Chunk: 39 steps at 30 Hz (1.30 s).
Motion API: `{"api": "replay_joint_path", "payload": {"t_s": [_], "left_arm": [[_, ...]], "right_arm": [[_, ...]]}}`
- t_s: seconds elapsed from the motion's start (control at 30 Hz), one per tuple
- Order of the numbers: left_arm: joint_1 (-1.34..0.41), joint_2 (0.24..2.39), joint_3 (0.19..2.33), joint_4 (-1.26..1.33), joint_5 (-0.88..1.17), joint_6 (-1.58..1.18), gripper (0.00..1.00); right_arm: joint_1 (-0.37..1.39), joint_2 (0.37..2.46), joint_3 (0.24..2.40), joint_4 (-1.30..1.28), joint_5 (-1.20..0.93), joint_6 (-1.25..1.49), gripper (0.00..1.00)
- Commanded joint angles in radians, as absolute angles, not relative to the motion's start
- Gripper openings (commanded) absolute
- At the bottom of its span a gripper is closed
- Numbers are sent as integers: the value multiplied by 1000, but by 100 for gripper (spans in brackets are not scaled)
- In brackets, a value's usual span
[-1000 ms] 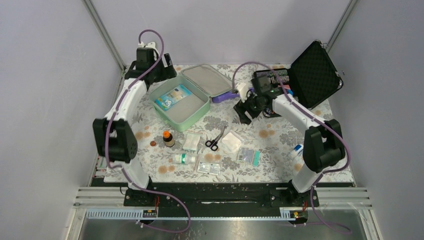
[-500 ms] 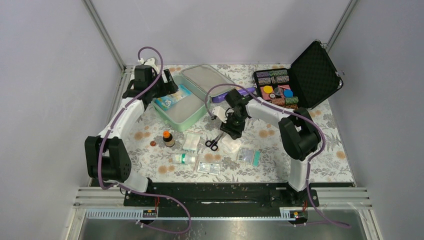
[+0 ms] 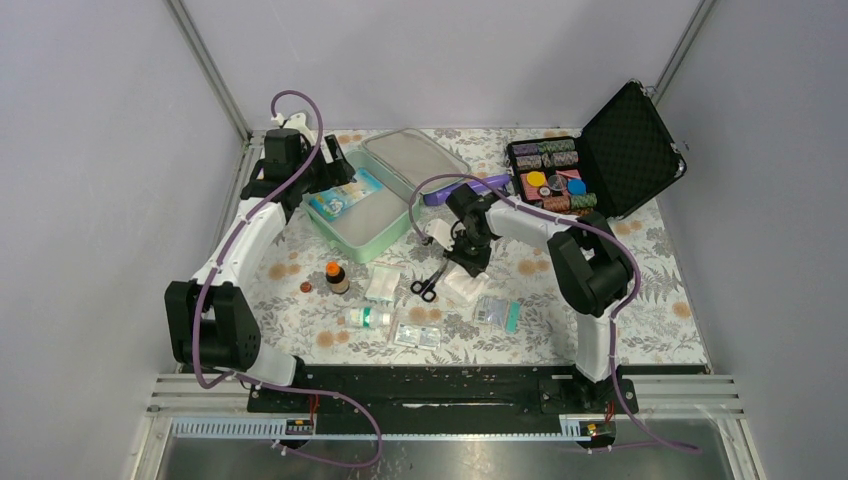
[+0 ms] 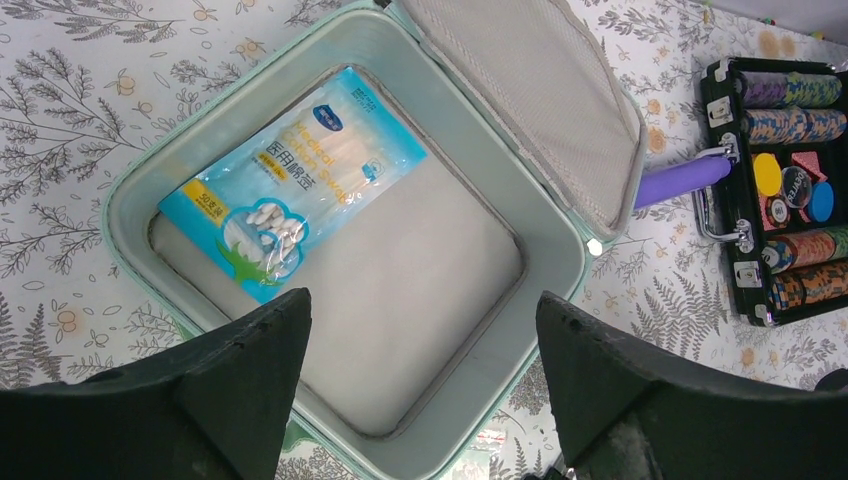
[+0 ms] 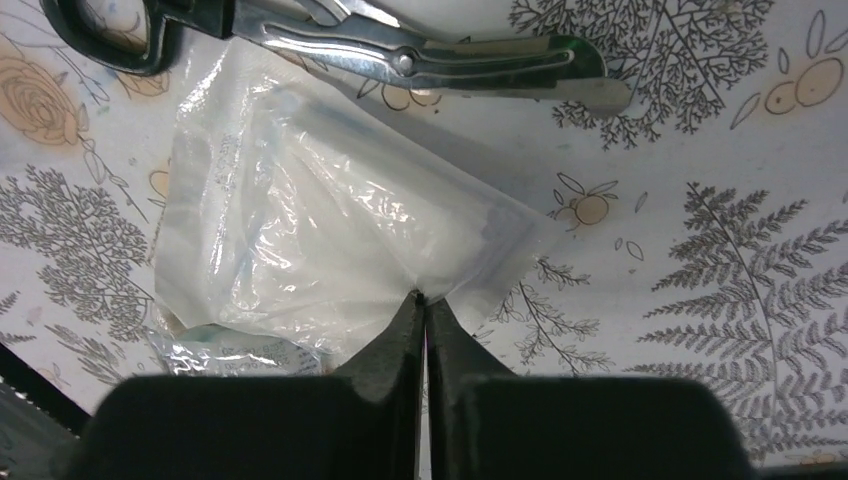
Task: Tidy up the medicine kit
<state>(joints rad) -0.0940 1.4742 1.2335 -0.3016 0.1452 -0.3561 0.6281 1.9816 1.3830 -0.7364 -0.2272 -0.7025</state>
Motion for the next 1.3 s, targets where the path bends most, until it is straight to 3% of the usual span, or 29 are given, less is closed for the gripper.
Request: {"api": "replay_joint_path", "payload": {"t_s": [0.0, 0.17, 0.33, 0.47, 0.6, 0.8, 1.1, 1.27], "left_arm": [[-88, 1470, 1257, -281, 146, -338, 81], [-88, 1495, 1260, -247, 258, -325, 82], [-90, 1553, 1282, -97, 507, -371, 82], [-98, 1623, 1339, 61, 747, -428, 81], [-122, 1720, 1489, 49, 940, -424, 80], [-164, 1844, 1693, -149, 955, -307, 78], [-188, 1850, 1692, -198, 911, -233, 65], [-188, 1848, 1680, -193, 928, -227, 46]], "right_arm": [[618, 1963, 1437, -834, -165, -652, 0], [553, 1756, 1447, -861, -275, -624, 0], [488, 1622, 1446, -631, -351, -431, 0], [482, 1622, 1460, -356, -399, -289, 0], [482, 1697, 1548, -194, -366, -180, 0], [482, 1805, 1673, -120, -344, -176, 0], [482, 1856, 1734, -72, -349, -122, 0], [482, 1862, 1733, -68, -340, -106, 0]]}}
